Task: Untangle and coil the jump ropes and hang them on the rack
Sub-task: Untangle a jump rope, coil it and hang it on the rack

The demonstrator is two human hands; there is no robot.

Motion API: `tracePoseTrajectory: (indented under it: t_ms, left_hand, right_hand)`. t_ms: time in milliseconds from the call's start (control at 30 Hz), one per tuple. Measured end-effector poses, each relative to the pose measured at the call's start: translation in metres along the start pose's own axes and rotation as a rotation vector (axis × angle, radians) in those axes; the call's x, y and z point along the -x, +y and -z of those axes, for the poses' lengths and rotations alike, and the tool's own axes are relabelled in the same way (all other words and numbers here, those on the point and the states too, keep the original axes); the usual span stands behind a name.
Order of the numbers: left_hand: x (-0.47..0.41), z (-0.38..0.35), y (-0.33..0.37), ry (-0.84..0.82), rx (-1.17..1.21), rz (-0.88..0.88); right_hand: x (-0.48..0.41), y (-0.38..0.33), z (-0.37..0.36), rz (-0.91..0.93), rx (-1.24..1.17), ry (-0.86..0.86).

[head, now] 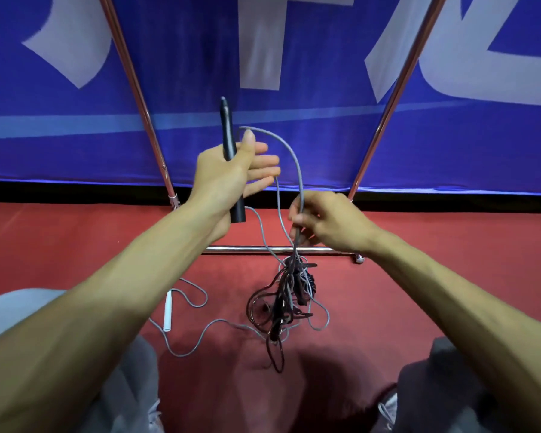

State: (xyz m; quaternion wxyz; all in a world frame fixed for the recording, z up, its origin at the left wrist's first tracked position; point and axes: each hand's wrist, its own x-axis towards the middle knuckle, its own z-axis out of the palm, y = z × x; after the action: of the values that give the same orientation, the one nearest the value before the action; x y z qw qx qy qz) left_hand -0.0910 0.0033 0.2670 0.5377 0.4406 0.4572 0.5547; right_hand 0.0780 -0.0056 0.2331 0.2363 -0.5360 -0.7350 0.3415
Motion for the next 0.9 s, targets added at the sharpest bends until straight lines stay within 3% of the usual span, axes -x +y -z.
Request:
tracePoseTrajectory:
  t_ms: [333,700,833,900]
  left_hand:
    - [0.012,-0.008,-0.044,-0.427,-0.686,0.148]
    - [0.023,-0.024,-0.043,-0.584,-0.438,0.118]
    - [0.025,-0.027,-0.034,-0.443,-0.289,0.164]
    - [0.023,-0.025,-0.028,-0.339,-0.223,0.141]
  right_hand:
    - [0.004,-0.033,0.048,0.04,-0.634,0.492]
    - [0.005,-0.024,0.059,-0.155,-1.072,0.514]
    - [0.002,-0.02,0.06,-0.156,-1.186,0.498]
    - [0.001,-0.019,0.059,-0.194,-1.134,0.438]
